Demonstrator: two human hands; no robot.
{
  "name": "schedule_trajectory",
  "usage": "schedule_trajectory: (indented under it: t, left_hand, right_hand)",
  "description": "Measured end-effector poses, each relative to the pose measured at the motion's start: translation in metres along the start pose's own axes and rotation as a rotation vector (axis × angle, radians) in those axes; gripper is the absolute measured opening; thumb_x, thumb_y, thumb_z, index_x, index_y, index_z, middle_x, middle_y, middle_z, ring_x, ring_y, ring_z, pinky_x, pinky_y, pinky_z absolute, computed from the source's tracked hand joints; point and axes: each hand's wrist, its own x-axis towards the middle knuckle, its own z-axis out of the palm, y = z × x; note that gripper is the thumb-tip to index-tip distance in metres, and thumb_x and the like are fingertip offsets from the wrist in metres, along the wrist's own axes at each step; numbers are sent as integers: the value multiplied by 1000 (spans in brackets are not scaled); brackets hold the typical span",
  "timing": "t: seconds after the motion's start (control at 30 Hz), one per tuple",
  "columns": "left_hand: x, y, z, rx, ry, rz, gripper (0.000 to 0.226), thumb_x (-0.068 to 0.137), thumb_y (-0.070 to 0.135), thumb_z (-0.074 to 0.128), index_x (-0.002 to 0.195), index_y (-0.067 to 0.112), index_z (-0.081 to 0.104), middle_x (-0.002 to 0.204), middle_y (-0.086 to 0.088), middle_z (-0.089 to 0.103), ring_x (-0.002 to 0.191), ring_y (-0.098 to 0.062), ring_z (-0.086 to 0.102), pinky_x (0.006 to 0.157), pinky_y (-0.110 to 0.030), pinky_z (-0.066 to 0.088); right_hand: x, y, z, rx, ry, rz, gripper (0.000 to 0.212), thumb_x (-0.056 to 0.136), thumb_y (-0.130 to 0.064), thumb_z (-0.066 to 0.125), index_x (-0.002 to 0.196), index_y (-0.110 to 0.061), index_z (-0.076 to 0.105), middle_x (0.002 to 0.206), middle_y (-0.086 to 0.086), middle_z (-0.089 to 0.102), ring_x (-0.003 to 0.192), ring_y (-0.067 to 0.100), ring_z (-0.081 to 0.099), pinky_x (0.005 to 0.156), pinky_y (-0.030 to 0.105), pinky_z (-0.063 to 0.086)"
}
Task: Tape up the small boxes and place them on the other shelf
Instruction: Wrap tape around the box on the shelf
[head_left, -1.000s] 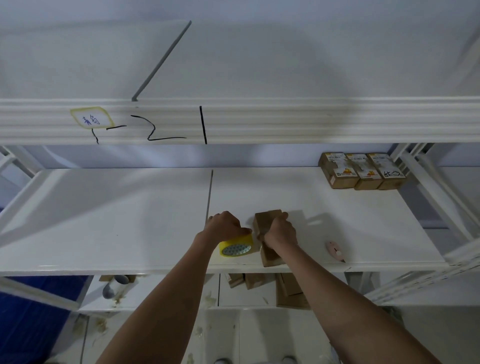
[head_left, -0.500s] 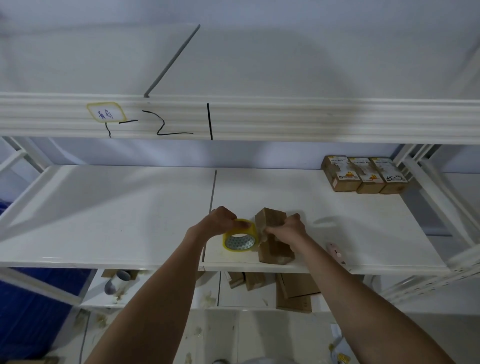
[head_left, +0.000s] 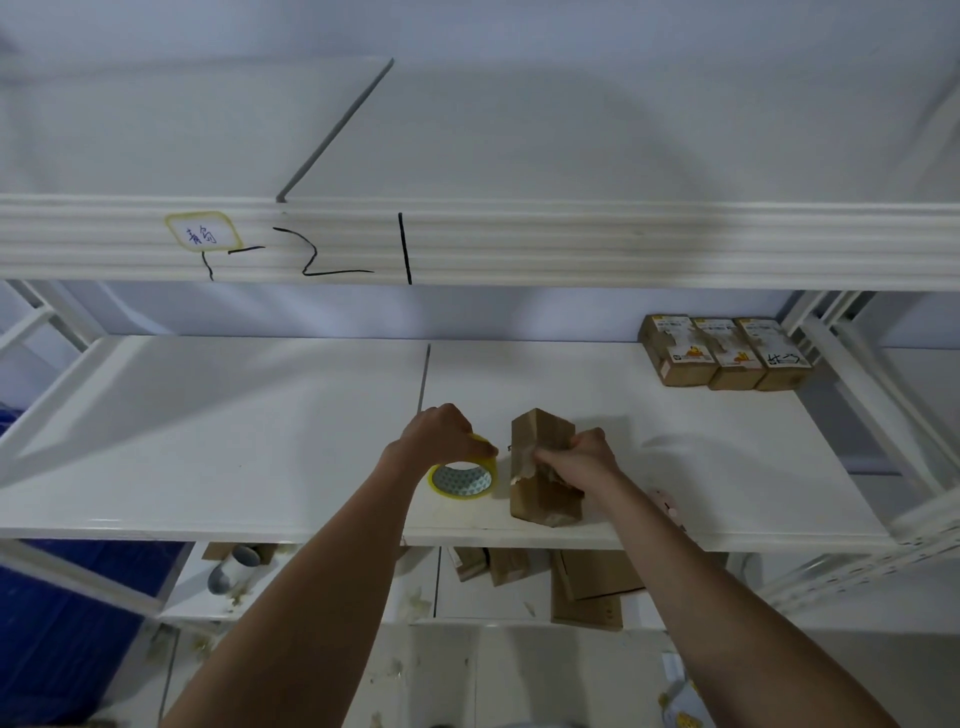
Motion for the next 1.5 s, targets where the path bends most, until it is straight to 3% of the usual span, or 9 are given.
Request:
schedule_trajectory:
  t: [0.1,0.27,0.37,0.47,0.8,1.0,1.2,1.33,1.5]
  left_hand:
    - [-1,6,-2,56,33,15,45,72,65,74,75,20,69,75,4,63,77,-17,64,66,-28,51]
    - [-1,10,0,155,42,45,51,72,69,71,92,21,71,86,5,64,86,-19,64,76,-30,55]
    - [2,12,-2,190,31,46,54,72,71,70,94,22,71,87,3,65,88,-21,64,79,-33,56]
    - [3,14,0,207,30,37,57,69,73,70,96,23,70,89,2,64,92,-23,63,79,-33,54]
    - [8,29,3,242,38,76,56,74,70,68,95,18,74,88,0,67,85,-23,64,72,-29,51]
    - [11,43,12,248,23,129,54,79,68,66,100,18,74,86,5,62,87,-20,65,84,-32,53]
    - [16,48,16,261,2,114,56,77,70,66,99,18,73,89,3,62,86,-19,60,77,-29,47]
    - [19,51,10,312,7,132,55,78,69,65,97,18,73,96,-1,68,85,-19,58,78,-29,43]
    - [19,52,10,320,-4,134,54,80,67,66,98,16,74,85,4,59,88,-19,60,79,-29,41]
  right_hand:
    - [1,4,-1,70,-34,18,75,70,-42,87,122,-13,43,101,2,62,89,15,62,83,38,57]
    - [-6,14,-4,139,-94,40,57,79,-38,82,116,-11,49,100,4,61,87,16,61,68,31,53]
    - [-4,20,-3,194,-137,51,50,81,-34,80,117,-6,60,104,11,67,94,25,66,77,39,59]
    - [-3,24,-6,233,-153,69,58,81,-34,81,126,-12,52,114,11,63,102,28,63,85,46,58]
    - [0,22,-20,248,-161,61,63,80,-34,83,133,-20,52,115,7,66,103,25,64,87,43,51]
    - [1,19,-31,153,-75,36,61,80,-17,83,131,-25,51,124,6,57,110,26,57,85,38,48]
    - [0,22,-29,127,-24,-87,37,83,-3,75,110,-25,62,114,10,65,100,22,63,67,29,49]
    - [1,17,-22,55,-45,-149,28,88,2,66,81,-23,75,104,2,71,107,22,62,86,29,50]
    - [-3,16,-21,-92,-68,-189,28,94,-7,59,89,-24,80,116,-2,70,112,19,58,96,31,47]
